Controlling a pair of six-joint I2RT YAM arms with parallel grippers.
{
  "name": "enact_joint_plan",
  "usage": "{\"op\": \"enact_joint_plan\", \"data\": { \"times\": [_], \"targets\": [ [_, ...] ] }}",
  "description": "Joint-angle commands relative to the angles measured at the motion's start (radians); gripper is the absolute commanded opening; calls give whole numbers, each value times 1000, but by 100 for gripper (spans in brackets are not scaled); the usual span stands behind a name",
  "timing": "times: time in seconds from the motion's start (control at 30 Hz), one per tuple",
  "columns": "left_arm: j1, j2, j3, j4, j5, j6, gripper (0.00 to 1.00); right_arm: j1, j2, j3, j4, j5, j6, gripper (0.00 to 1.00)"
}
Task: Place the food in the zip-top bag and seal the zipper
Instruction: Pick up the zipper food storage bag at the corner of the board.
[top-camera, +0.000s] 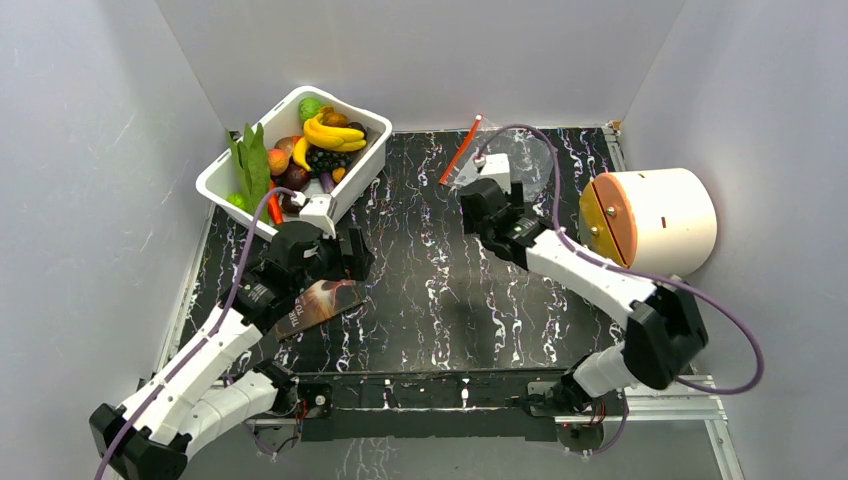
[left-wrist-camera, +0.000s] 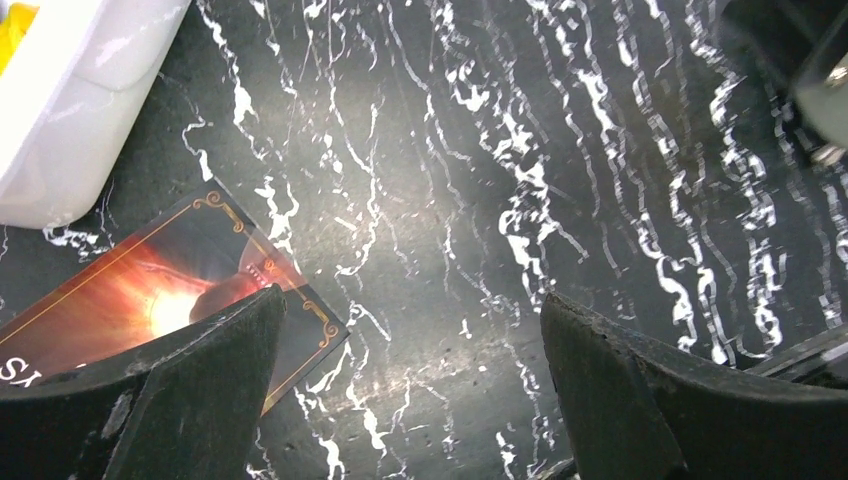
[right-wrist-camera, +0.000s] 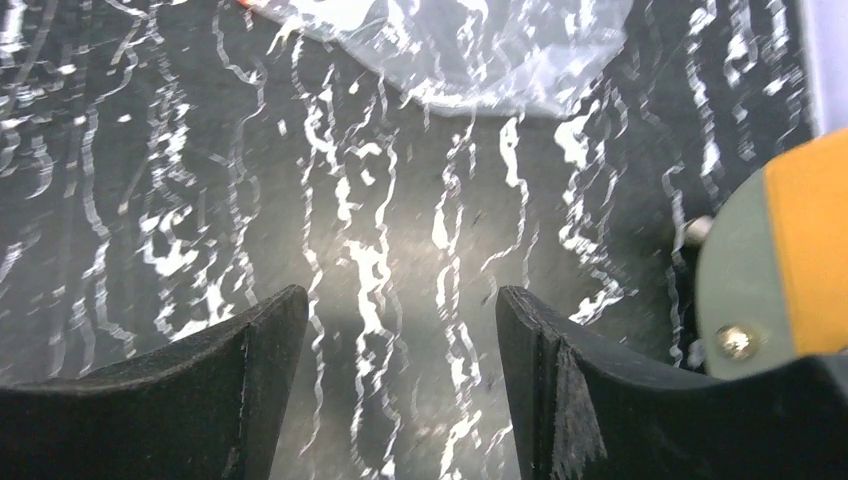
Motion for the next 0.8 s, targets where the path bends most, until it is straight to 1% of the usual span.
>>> {"op": "enact_joint_plan", "data": {
  "times": [0.0,0.07,0.17,0.2,0.27,0.4,0.53,0.63,0.7,0.77],
  "targets": [
    [-4,14,-24,-9,1,80,98,-19,113,120,172,180,-256,64],
    [-3,9,-8,-16,45,102,98,-20,177,143,218,225,-376,61],
    [-4,-24,-13,-11,138,153,98,-33,269,160,276,203,-568,60],
    [-3,-43,-26,-1,166,160,98,-39,301,168,290,204,-615,60],
    [-3,-92,-56,30,215,169,98,-61,369,201,283,195,-659,59],
    [-3,-158,-110,88,268,193,98,-131,514,313,184,133,-656,54],
    [-3,-191,-115,89,259,205,98,-179,629,415,132,146,-655,49],
    [-4,-203,-124,99,262,208,98,-213,687,466,120,154,-639,48],
    [-3,-200,-126,101,266,207,98,-238,724,509,97,167,-604,47],
    [-4,-194,-125,100,271,208,98,-260,754,557,44,141,-542,46]
  ]
}}
